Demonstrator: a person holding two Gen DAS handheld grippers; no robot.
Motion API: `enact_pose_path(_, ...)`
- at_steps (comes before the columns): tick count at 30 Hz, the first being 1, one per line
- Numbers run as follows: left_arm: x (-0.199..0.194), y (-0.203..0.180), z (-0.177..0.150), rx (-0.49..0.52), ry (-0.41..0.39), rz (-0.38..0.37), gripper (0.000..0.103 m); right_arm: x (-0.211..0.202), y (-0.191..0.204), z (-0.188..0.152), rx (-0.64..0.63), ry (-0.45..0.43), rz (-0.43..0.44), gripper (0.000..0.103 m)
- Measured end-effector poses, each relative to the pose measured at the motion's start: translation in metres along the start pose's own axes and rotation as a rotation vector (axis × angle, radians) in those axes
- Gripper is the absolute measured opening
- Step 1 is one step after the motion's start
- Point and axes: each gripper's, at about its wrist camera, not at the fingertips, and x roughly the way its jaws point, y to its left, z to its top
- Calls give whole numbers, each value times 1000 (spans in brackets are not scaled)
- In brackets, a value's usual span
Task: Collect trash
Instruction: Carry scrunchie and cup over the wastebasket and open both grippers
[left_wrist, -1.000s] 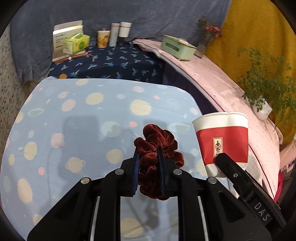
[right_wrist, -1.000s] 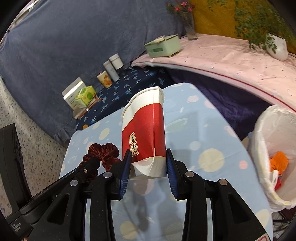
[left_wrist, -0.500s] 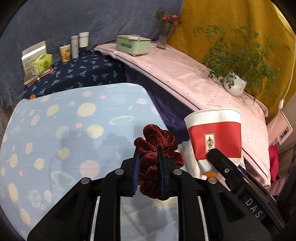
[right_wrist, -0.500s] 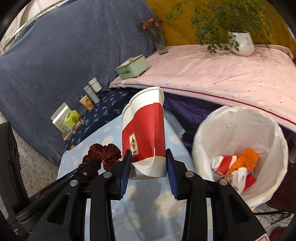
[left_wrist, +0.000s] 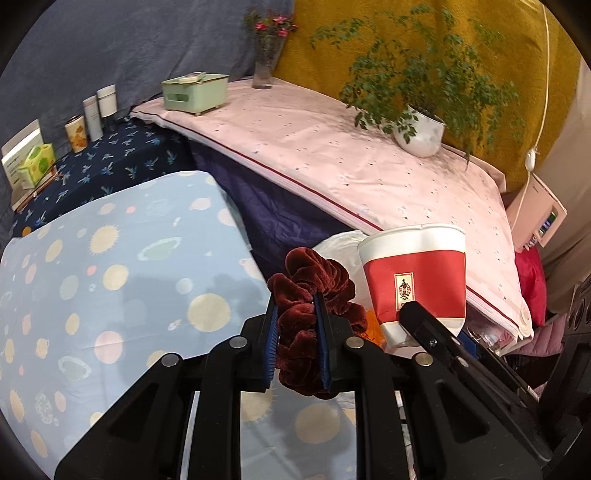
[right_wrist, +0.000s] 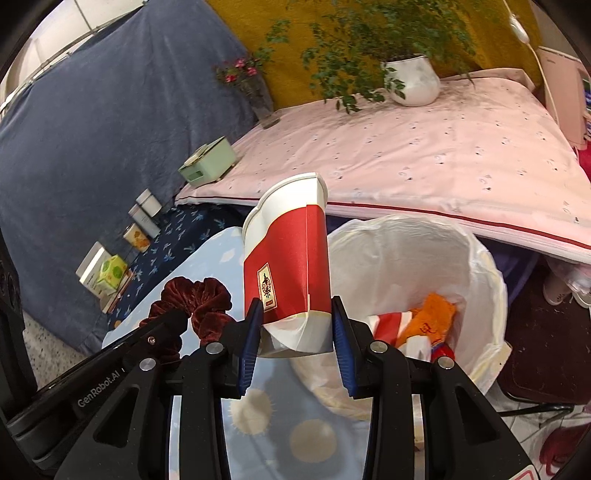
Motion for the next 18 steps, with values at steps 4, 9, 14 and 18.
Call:
enact_pose_path(4,8,-16,0,28,13,-10,17,-1,-18,1,28,-6,-16,35)
enact_pose_path(9,18,-31,0,50,29,-21,18,0,-34,1,52,-5,-30,35)
enact_pose_path(14,25,-39,-1,71,47,-30,18,1,-45,1,67,-6,-42,35)
enact_pose_path(18,30,-42,-1,77,54,-39,18,3,-48,1,72,-3,-49,35)
